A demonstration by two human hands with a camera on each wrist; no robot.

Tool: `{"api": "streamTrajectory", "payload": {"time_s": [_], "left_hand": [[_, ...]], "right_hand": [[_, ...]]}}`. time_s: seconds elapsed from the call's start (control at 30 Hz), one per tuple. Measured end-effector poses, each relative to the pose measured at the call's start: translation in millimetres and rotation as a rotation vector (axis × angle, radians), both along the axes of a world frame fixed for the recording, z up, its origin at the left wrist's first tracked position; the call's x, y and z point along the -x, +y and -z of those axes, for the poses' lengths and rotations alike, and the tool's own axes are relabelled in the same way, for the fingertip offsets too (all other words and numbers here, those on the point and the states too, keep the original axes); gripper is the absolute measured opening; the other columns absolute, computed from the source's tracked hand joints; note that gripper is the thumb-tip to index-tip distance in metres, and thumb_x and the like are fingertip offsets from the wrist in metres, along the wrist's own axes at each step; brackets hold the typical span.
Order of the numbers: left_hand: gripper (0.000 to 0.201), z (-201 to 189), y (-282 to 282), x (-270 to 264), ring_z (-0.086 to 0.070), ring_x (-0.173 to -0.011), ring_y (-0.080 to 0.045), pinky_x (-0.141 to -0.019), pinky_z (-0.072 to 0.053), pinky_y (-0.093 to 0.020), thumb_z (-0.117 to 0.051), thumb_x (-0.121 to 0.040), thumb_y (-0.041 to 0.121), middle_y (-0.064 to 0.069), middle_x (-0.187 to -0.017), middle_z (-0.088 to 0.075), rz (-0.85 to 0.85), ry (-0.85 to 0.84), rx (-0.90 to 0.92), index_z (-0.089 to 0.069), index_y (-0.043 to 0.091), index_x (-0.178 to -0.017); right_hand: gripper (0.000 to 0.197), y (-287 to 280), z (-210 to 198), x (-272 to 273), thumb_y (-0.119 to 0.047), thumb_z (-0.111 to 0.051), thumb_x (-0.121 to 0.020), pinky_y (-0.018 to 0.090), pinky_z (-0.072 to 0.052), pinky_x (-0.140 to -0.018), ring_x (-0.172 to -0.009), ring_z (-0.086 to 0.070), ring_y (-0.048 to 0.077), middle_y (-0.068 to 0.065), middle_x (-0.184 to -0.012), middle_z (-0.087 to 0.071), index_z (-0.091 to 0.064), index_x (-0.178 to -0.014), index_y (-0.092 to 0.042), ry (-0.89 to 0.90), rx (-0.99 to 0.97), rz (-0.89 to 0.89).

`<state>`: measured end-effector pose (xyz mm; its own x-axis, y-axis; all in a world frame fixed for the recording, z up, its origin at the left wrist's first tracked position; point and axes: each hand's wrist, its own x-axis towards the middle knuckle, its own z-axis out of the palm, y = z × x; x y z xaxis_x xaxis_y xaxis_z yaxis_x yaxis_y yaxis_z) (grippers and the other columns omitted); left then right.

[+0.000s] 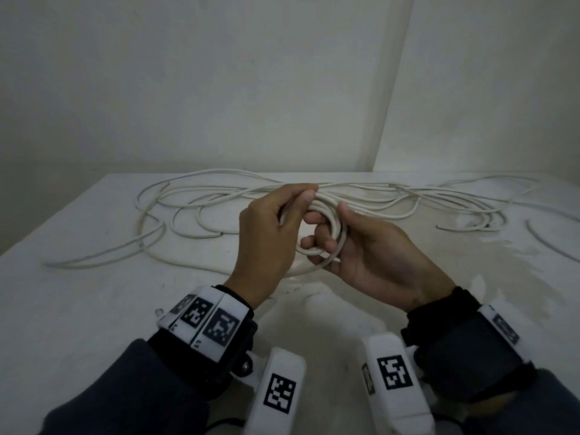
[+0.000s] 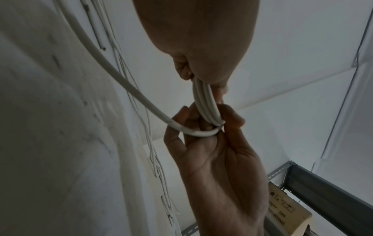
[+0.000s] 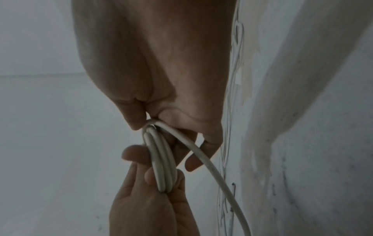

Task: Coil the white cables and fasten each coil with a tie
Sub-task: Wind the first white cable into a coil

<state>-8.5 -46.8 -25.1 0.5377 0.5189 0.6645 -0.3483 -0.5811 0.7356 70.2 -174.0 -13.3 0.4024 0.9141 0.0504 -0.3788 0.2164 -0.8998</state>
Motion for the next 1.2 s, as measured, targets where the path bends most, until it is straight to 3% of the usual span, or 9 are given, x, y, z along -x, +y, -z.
{"api": "streamTrajectory", "payload": {"time_s": [0.1,0.27,0.4,0.63,0.8,0.93,1.0,1.07,1.2], "left_hand": [[0.015,1.1,-4.2,-1.5,-0.059,-0.065,0.000,-0.063,-0.045,-0.016,-0.052,-0.097,0.022,0.011,-0.070,-0.063,0.009,0.120,0.053,-0.066,0.018,-0.092],[0.019,-10.0,-10.2,0.4,-0.045,-0.054,-0.010,-0.054,-0.043,-0.023,-0.042,-0.101,0.017,-0.005,-0.065,-0.049,0.465,0.255,0.697,-0.060,0.015,-0.098],[0.013,-14.2,-9.9,2.7,-0.041,-0.044,-0.008,-0.047,-0.044,-0.021,-0.040,-0.100,0.008,-0.001,-0.055,-0.047,0.618,0.221,0.938,-0.053,0.010,-0.101],[0.016,-17.2,-9.3,5.2,-0.029,-0.039,-0.003,-0.046,-0.041,-0.017,-0.048,-0.090,0.016,0.003,-0.055,-0.044,0.786,0.307,0.891,-0.055,0.004,-0.098],[0.019,-9.4,-6.8,-1.4,-0.034,-0.045,-0.004,-0.051,-0.037,-0.020,-0.041,-0.099,0.008,0.004,-0.054,-0.050,0.599,0.300,0.846,-0.055,0.001,-0.109],[0.015,-6.4,-5.6,-2.0,-0.033,-0.044,-0.005,-0.044,-0.035,-0.016,-0.043,-0.099,0.008,0.001,-0.058,-0.042,0.572,0.326,0.850,-0.055,0.005,-0.090],[0.023,-10.1,-4.1,-0.5,-0.028,-0.041,-0.004,-0.041,-0.030,-0.016,-0.040,-0.099,0.007,0.001,-0.057,-0.034,0.600,0.340,0.829,-0.047,0.009,-0.077],[0.030,-14.1,-5.4,-0.2,-0.025,-0.038,-0.004,-0.040,-0.024,-0.017,-0.038,-0.099,0.005,0.003,-0.054,-0.030,0.583,0.358,0.782,-0.039,0.013,-0.070],[0.034,-13.9,-9.3,-1.7,-0.023,-0.038,-0.004,-0.042,-0.021,-0.019,-0.039,-0.097,0.002,0.004,-0.052,-0.028,0.492,0.304,0.773,-0.035,0.015,-0.066]], "right_hand": [[0.040,2.2,0.4,0.9,-0.033,-0.036,-0.095,0.030,-0.044,-0.074,-0.073,-0.062,0.020,0.003,-0.057,-0.048,-0.063,-0.089,-0.004,-0.028,0.044,0.049],[0.041,0.3,0.1,-4.8,-0.033,-0.041,-0.094,0.031,-0.042,-0.071,-0.059,-0.051,0.020,0.000,-0.045,-0.041,-0.059,-0.067,-0.009,-0.080,0.100,0.121],[0.041,-2.0,0.1,-7.0,-0.027,-0.042,-0.096,0.024,-0.047,-0.058,-0.049,-0.050,0.017,-0.001,-0.043,-0.034,-0.059,-0.065,-0.006,-0.081,0.097,0.151],[0.034,-3.1,2.5,-9.0,-0.032,-0.047,-0.090,0.026,-0.038,-0.060,-0.048,-0.040,0.015,-0.003,-0.045,-0.031,-0.056,-0.068,-0.008,-0.066,0.127,0.118],[0.026,-2.0,-0.4,-4.1,-0.030,-0.051,-0.090,0.025,-0.040,-0.060,-0.054,-0.044,0.014,-0.004,-0.050,-0.037,-0.064,-0.078,-0.012,-0.155,0.158,0.094],[0.021,-1.5,3.6,-1.3,-0.024,-0.046,-0.100,0.025,-0.042,-0.059,-0.056,-0.049,0.012,-0.005,-0.051,-0.044,-0.061,-0.090,-0.013,-0.348,0.280,0.165],[0.015,-0.9,3.8,0.7,-0.024,-0.050,-0.098,0.026,-0.045,-0.059,-0.058,-0.055,0.013,-0.004,-0.054,-0.051,-0.052,-0.112,-0.017,-0.414,0.266,0.205],[0.030,-2.3,3.7,-0.8,-0.020,-0.051,-0.097,0.026,-0.049,-0.058,-0.057,-0.061,0.012,-0.002,-0.060,-0.056,-0.038,-0.124,-0.028,-0.451,0.260,0.232],[0.018,-0.2,5.0,0.7,-0.014,-0.042,-0.101,0.025,-0.048,-0.060,-0.056,-0.059,0.010,0.004,-0.065,-0.050,-0.054,-0.115,-0.014,-0.393,0.204,0.197]]}}
